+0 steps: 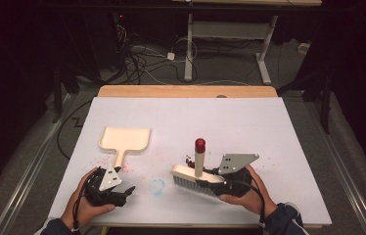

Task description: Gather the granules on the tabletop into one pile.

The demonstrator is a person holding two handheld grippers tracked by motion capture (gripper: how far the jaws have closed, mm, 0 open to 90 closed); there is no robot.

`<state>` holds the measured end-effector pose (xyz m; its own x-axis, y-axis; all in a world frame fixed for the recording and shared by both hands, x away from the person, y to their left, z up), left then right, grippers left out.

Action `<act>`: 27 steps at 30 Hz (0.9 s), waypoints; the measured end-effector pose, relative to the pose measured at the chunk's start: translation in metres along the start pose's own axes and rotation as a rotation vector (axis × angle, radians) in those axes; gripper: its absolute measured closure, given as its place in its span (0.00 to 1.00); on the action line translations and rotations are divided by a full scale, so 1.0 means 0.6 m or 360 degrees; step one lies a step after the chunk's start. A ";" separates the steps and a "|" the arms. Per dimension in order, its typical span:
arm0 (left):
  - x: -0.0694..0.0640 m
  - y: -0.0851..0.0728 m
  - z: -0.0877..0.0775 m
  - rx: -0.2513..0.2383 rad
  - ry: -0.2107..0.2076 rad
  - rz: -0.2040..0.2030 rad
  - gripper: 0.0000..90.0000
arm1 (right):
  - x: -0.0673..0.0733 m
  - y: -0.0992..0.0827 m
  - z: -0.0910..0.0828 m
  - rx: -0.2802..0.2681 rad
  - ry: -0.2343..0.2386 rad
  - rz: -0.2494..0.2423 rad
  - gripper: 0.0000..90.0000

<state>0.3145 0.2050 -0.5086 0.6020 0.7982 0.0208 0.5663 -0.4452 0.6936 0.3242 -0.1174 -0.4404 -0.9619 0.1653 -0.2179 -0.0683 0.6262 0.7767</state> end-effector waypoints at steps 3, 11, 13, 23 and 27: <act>0.000 0.000 0.002 0.0009 0.0002 -0.0004 0.22 | 0.008 -0.026 0.009 -0.0032 0.0178 -0.0079 0.75; 0.000 -0.001 0.006 0.0023 -0.0001 0.0001 0.22 | -0.030 -0.035 0.023 -0.0088 0.0247 -0.0247 0.75; 0.001 0.000 0.006 0.0020 0.0007 0.0018 0.22 | -0.044 -0.036 0.029 -0.0100 0.0247 -0.0252 0.75; 0.000 -0.004 0.006 0.0032 -0.0006 0.0010 0.22 | -0.076 -0.025 0.036 -0.0120 0.0159 -0.0265 0.75; 0.000 -0.003 0.006 0.0033 -0.0003 0.0006 0.22 | -0.092 -0.011 0.019 -0.0189 0.0093 -0.0271 0.75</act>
<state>0.3155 0.2046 -0.5124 0.6055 0.7956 0.0219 0.5755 -0.4566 0.6785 0.3809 -0.1219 -0.4402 -0.9472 0.0182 -0.3202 -0.2587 0.5466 0.7964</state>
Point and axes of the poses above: each handheld gripper's, and its own axes: z roughly forward along the jaws, y roughly out of its top, x roughly to its left, the point moved 5 cm from there along z, roughly forward along the jaws, and after that the axes turned 15 degrees about -z, right-handed, at the moved point
